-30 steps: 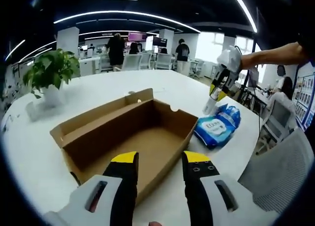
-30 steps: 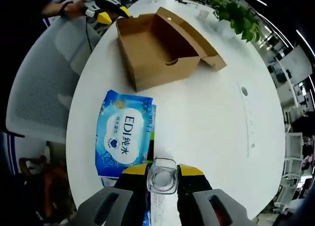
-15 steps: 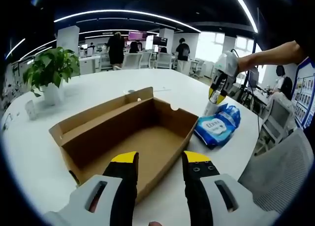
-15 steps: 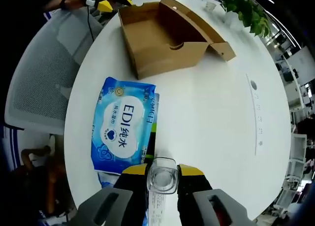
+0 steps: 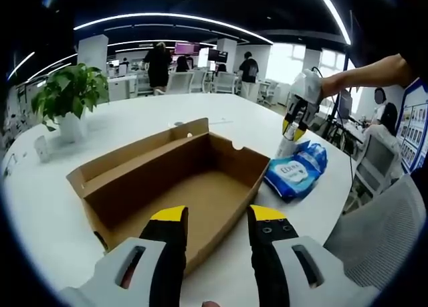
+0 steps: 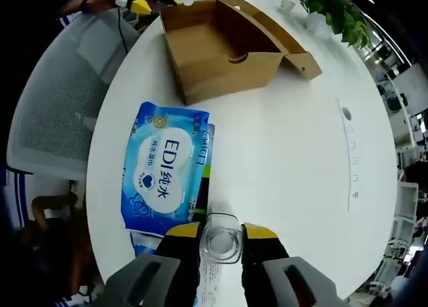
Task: Operate the shoe box by opening the lid, removing the specified soft item, and placing it in the target area until the item is outside and the box remains undamaged.
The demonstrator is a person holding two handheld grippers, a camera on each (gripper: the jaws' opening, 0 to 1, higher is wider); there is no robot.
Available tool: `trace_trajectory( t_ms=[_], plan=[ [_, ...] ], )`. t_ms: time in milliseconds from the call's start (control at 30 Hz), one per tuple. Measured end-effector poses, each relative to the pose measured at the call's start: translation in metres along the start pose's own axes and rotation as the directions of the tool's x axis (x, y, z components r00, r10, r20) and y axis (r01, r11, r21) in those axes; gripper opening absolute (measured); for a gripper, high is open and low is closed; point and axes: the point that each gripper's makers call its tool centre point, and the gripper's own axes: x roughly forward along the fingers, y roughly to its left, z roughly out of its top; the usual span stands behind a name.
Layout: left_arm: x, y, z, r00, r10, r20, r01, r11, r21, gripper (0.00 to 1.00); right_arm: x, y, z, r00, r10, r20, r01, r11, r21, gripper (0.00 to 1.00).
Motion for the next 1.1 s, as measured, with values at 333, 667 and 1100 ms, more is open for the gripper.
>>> trace_trajectory(
  t_ms=[333, 667, 1100],
  plan=[
    [-0.001, 0.0, 0.0, 1.0, 0.002, 0.0, -0.002, 1.0, 0.0, 0.36, 0.002, 0.0, -0.001, 1.0, -0.002, -0.015, 0.002, 1.0, -0.014, 0.2],
    [-0.001, 0.0, 0.0, 1.0, 0.002, 0.001, -0.002, 1.0, -0.004, 0.36, 0.001, -0.006, -0.004, 1.0, -0.015, -0.009, 0.016, 1.0, 0.005, 0.22],
    [-0.002, 0.009, 0.001, 1.0, 0.029, 0.013, -0.029, 0.999, -0.014, 0.35, -0.009, -0.014, -0.005, 0.997, -0.07, 0.007, 0.07, 0.997, 0.021, 0.25]
  ],
)
